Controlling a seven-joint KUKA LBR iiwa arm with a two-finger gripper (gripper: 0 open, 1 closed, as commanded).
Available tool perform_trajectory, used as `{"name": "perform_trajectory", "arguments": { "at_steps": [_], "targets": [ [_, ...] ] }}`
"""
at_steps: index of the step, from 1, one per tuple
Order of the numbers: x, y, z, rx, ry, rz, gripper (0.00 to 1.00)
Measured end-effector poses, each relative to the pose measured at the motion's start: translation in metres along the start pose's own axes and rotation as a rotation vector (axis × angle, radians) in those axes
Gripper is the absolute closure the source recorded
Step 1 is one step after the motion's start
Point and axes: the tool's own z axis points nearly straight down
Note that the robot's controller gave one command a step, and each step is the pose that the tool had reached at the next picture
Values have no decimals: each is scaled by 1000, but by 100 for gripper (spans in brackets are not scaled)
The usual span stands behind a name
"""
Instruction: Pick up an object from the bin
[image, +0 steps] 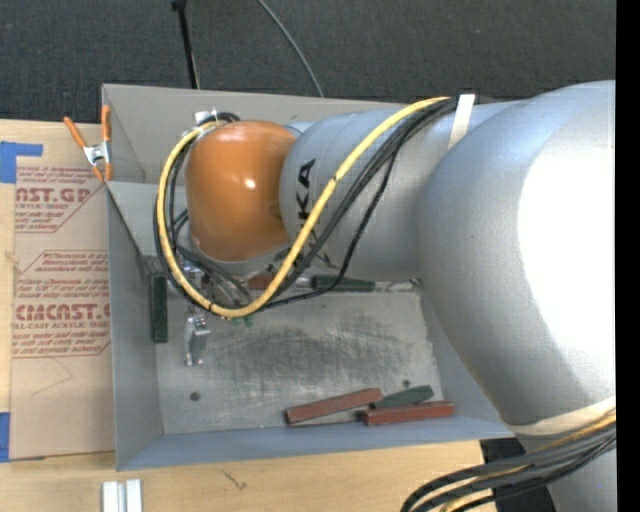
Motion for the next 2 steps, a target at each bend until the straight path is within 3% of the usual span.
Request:
{"name": "perform_trajectory", "arguments": {
  "at_steps": [1,2],
  "targets": [
    [75,2,-12,4,24,-56,0],
    [83,10,-14,1,13,-141,0]
  ]
}}
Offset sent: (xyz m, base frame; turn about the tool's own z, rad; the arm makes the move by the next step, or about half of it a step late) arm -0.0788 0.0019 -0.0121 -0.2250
